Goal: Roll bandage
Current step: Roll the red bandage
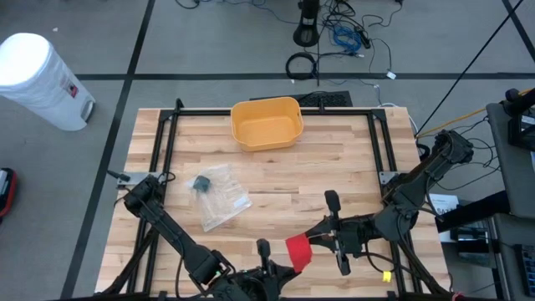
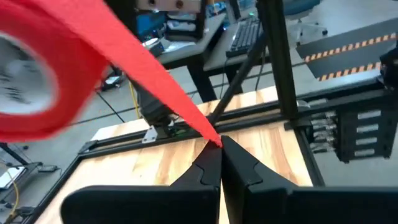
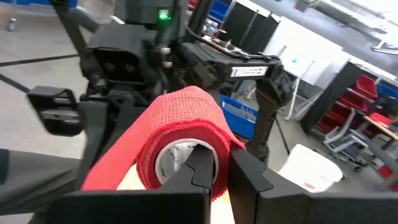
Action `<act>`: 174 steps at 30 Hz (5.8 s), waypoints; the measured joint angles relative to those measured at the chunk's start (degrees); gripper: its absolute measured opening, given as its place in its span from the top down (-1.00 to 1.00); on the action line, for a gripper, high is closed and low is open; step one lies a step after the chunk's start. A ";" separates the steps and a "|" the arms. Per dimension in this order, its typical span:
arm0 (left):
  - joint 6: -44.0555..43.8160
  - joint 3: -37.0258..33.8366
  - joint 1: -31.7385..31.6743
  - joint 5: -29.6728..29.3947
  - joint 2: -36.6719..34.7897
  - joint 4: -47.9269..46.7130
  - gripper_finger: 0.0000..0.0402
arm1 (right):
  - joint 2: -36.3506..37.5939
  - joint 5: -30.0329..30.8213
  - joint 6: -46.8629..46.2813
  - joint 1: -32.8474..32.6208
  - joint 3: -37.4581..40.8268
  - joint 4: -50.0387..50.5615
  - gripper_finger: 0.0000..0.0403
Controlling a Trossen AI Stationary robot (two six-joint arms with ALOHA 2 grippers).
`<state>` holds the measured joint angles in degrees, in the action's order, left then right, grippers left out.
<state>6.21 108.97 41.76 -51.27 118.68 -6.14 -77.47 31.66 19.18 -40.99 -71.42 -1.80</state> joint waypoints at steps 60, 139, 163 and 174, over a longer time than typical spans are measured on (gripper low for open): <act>13.80 4.39 3.53 -15.09 0.27 8.35 0.23 | 0.00 -0.54 0.00 -0.01 0.02 -0.14 0.91; 15.01 4.39 2.93 -15.30 0.21 11.80 0.89 | 0.10 10.73 1.44 -3.75 0.02 0.02 0.32; 33.23 4.79 7.41 -13.19 -2.61 11.63 0.89 | -11.08 7.42 -3.77 -12.81 0.02 -15.36 0.23; 32.05 4.76 8.80 -10.48 -2.61 11.71 0.89 | -16.25 7.39 -2.49 -6.40 0.02 -22.03 0.23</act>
<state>38.26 113.73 50.56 -61.76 116.07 5.57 -93.73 39.05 16.69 -47.39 -71.40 -23.83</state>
